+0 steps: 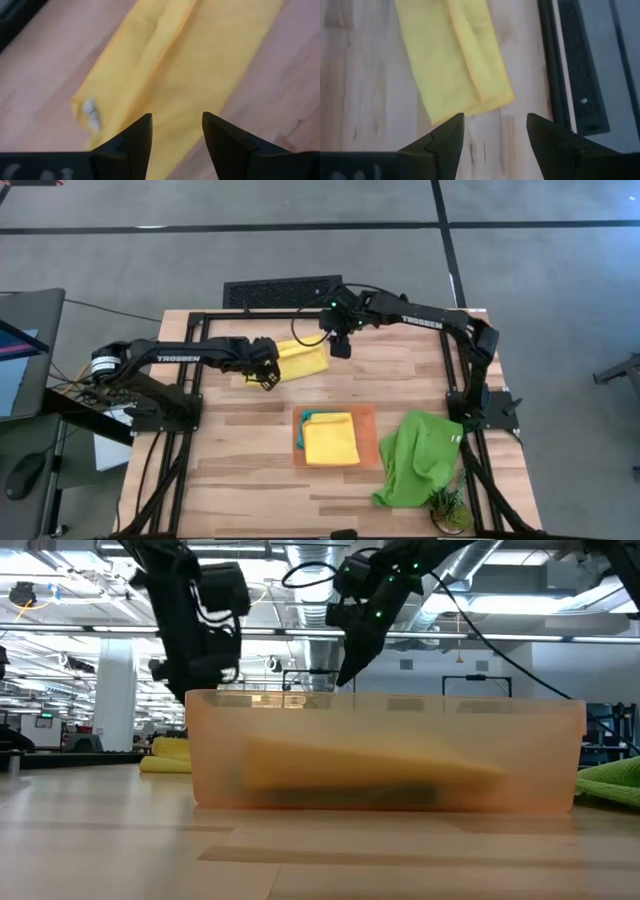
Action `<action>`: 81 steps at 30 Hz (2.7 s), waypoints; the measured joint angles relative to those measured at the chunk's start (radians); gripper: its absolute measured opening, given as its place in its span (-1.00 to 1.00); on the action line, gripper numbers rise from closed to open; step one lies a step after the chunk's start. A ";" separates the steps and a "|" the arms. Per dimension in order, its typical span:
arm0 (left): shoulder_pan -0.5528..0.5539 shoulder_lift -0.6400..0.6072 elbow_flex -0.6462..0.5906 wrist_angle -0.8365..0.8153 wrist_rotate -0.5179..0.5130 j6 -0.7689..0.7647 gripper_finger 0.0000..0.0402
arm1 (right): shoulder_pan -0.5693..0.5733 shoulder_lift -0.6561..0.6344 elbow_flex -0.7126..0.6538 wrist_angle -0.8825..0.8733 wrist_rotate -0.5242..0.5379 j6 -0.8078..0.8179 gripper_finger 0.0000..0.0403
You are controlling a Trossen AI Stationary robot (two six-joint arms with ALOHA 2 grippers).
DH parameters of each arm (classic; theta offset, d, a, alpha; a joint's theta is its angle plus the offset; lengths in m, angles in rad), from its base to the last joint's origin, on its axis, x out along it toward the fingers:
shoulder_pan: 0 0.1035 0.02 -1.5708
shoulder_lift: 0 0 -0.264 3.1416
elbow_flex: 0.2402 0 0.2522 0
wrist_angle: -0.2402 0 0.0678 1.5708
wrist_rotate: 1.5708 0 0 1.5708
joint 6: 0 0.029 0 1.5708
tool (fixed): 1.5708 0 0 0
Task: Fold microfiber towels
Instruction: Fold the yellow towel
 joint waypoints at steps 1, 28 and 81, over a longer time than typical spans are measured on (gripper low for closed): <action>0.005 0.019 -0.003 0.044 0.000 0.001 -0.17 | 0.000 -0.006 0.000 0.001 -0.003 0.000 0.19; 0.184 0.198 -0.006 0.208 -0.004 0.063 -0.17 | 0.000 -0.029 0.000 -0.031 -0.011 0.006 0.19; -0.094 0.136 -0.096 -0.004 -0.049 -0.049 -0.17 | -0.104 -0.237 0.000 -0.094 -0.431 0.281 0.19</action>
